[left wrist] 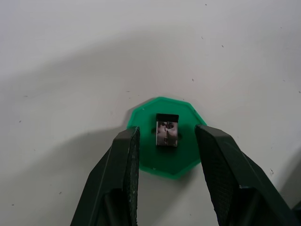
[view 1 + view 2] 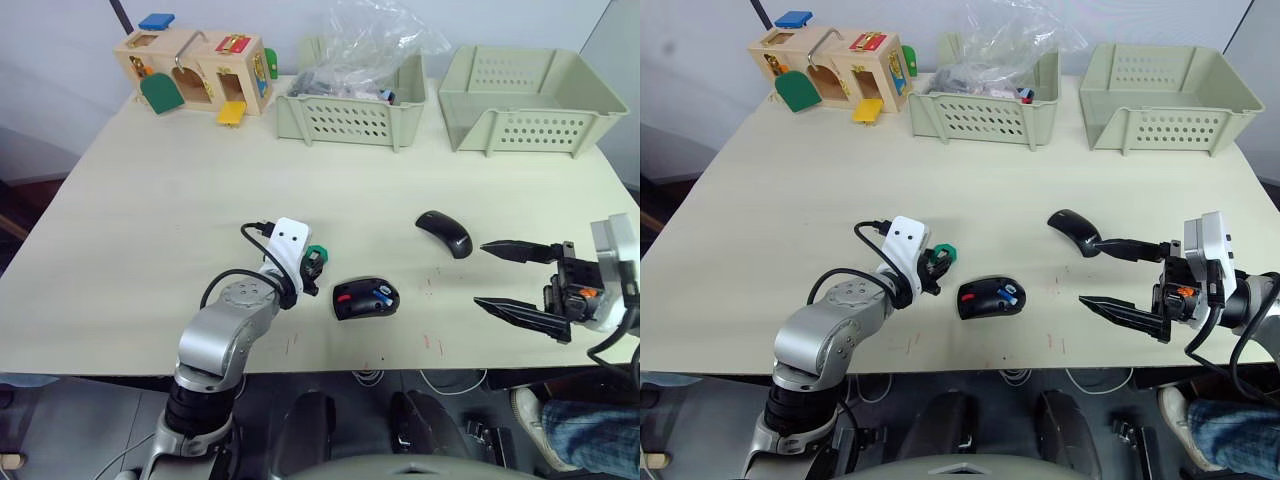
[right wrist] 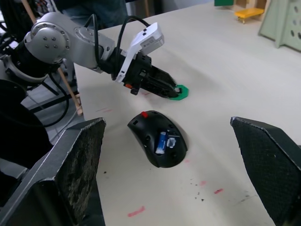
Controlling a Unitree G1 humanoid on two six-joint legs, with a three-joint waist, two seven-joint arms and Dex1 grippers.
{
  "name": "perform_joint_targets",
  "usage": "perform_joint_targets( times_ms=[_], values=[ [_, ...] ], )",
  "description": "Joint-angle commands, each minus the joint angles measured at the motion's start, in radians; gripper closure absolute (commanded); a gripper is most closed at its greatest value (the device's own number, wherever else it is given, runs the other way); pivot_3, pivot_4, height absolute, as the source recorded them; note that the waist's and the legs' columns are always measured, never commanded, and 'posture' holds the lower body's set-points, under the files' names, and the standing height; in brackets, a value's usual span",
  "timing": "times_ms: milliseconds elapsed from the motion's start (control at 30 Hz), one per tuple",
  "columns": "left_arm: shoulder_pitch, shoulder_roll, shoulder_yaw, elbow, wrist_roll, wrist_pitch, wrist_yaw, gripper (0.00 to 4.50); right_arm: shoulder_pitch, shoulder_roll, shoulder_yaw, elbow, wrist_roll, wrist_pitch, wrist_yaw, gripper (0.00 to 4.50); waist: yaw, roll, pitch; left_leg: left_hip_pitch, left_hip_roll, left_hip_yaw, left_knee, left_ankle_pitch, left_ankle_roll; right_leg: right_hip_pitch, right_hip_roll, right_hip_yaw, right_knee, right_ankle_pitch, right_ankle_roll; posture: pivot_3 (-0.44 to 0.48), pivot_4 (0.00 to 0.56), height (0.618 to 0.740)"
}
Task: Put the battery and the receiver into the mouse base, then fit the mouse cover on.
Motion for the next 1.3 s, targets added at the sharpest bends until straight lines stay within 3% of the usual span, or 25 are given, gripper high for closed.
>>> perform_joint_targets(
  times_ms=[33, 500, 633, 1300],
  values=[
    [-0.018, -0.001, -0.011, -0.006, 0.011, -0.017, -0.009, 2.52, -0.001, 0.000, -0.030, -0.030, 0.021, -0.003, -0.007, 0.00, 0.000, 0.000, 0.000, 0.000, 0.000, 0.000, 0.000, 0.000, 0.000, 0.000, 0.000, 0.000, 0.000, 0.000, 0.000, 0.000, 0.150, 0.740],
    [-0.018, 0.003, -0.014, 0.005, 0.026, -0.022, -0.026, 2.52, 0.005, -0.002, -0.035, -0.034, 0.031, 0.004, -0.022, 0.00, 0.000, 0.000, 0.000, 0.000, 0.000, 0.000, 0.000, 0.000, 0.000, 0.000, 0.000, 0.000, 0.000, 0.000, 0.000, 0.000, 0.150, 0.740],
    [-0.015, 0.004, -0.017, 0.005, 0.030, -0.022, -0.028, 3.53, 0.007, -0.001, -0.034, -0.035, 0.031, 0.004, -0.024, 0.00, 0.000, 0.000, 0.000, 0.000, 0.000, 0.000, 0.000, 0.000, 0.000, 0.000, 0.000, 0.000, 0.000, 0.000, 0.000, 0.000, 0.150, 0.740],
    [-0.001, -0.005, -0.008, 0.006, 0.036, -0.022, -0.026, 3.53, 0.006, 0.002, -0.029, -0.032, 0.026, 0.000, -0.030, 0.00, 0.000, 0.000, 0.000, 0.000, 0.000, 0.000, 0.000, 0.000, 0.000, 0.000, 0.000, 0.000, 0.000, 0.000, 0.000, 0.000, 0.150, 0.740]
  ],
)
